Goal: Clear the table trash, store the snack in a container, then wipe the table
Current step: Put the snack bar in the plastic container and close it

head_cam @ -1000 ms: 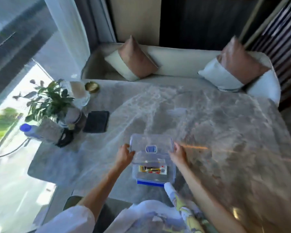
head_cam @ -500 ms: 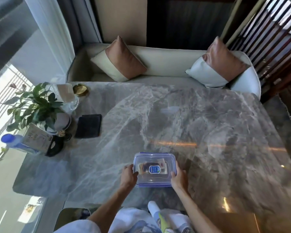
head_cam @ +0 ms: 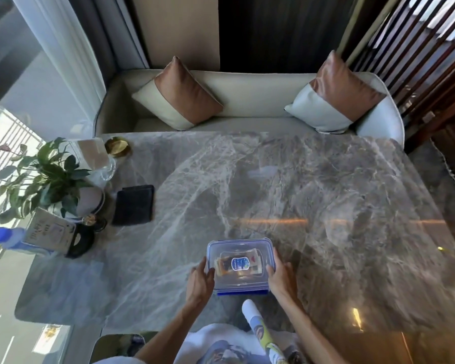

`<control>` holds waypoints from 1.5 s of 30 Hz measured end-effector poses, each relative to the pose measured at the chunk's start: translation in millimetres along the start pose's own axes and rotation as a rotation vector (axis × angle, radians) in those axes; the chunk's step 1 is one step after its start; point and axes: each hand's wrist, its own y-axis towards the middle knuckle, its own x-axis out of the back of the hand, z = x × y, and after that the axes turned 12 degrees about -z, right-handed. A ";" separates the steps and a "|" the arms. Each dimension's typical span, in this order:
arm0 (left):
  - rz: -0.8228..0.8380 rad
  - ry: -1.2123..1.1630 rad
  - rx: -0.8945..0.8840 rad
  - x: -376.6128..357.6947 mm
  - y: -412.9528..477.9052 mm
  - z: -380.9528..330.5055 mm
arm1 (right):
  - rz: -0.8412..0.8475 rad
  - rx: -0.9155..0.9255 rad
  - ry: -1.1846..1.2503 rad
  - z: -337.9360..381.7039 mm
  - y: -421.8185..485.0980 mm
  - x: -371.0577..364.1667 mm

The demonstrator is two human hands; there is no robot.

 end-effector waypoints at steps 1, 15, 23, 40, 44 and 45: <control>0.010 -0.008 0.007 -0.2 1.5 0.2 | 0.008 -0.005 0.011 0.3 1.7 -0.2; 0.156 0.360 0.041 -4.4 31.5 -34.0 | -0.068 0.127 -0.267 24.5 5.8 4.0; 0.491 0.636 -0.328 -25.0 99.6 -81.3 | 0.132 0.401 -0.384 31.6 -0.8 -15.7; 0.245 0.430 -0.395 -43.7 95.0 -66.0 | 0.080 0.413 -0.454 26.2 0.9 -25.5; 0.211 0.546 -0.484 -41.3 78.0 -68.0 | 0.103 0.401 -0.413 23.5 0.4 -21.7; 0.175 0.567 -0.523 -41.5 68.9 -64.5 | 0.109 0.398 -0.380 22.4 0.3 -21.0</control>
